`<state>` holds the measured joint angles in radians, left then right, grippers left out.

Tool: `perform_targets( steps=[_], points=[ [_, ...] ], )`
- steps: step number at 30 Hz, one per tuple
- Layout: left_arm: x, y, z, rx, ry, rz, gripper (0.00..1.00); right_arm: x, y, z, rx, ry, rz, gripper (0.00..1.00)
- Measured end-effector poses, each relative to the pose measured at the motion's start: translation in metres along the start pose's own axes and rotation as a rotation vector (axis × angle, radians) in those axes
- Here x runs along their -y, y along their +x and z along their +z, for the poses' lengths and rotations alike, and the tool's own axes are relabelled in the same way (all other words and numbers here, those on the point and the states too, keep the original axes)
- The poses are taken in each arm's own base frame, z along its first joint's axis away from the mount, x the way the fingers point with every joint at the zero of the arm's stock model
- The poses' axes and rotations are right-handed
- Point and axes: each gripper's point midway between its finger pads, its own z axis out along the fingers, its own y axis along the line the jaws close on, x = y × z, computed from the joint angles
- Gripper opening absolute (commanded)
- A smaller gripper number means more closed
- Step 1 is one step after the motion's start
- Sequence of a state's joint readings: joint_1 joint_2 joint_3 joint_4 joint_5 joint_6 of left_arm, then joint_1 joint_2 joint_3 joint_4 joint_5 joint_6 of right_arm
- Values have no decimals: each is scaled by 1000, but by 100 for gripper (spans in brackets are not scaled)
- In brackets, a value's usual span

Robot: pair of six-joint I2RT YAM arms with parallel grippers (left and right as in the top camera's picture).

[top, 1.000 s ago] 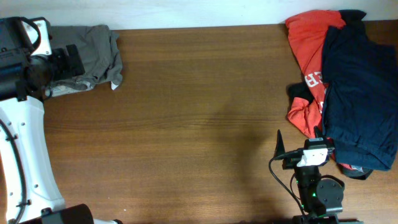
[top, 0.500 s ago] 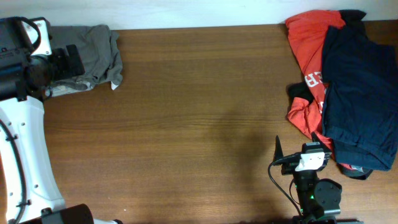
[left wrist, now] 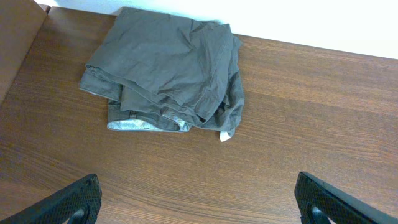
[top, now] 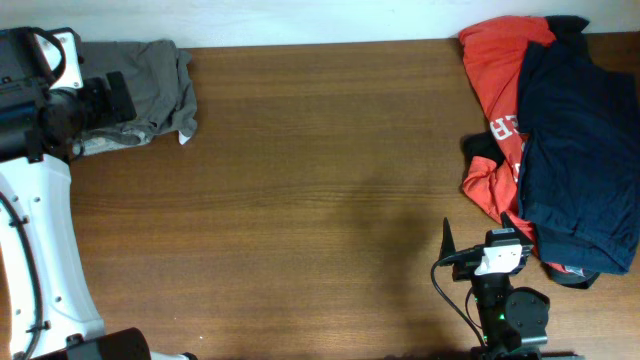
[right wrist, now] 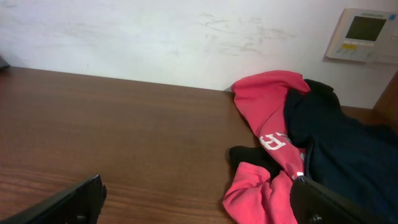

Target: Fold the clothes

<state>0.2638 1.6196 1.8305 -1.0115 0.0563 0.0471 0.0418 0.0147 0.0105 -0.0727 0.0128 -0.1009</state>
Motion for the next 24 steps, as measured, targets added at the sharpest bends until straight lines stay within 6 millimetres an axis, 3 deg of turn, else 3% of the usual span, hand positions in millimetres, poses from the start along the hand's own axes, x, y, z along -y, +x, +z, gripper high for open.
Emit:
perform_targets(
  steps=[13,18,24],
  points=[
    [0,0,0,0,0,0,99,0,0,0,0,0,0,99],
    [1,12,0,-51,6,-3,99,0,0,0,0,0,0,99],
    [35,2,-1,7,124,29,99,0,0,0,0,0,0,99]
  ],
)
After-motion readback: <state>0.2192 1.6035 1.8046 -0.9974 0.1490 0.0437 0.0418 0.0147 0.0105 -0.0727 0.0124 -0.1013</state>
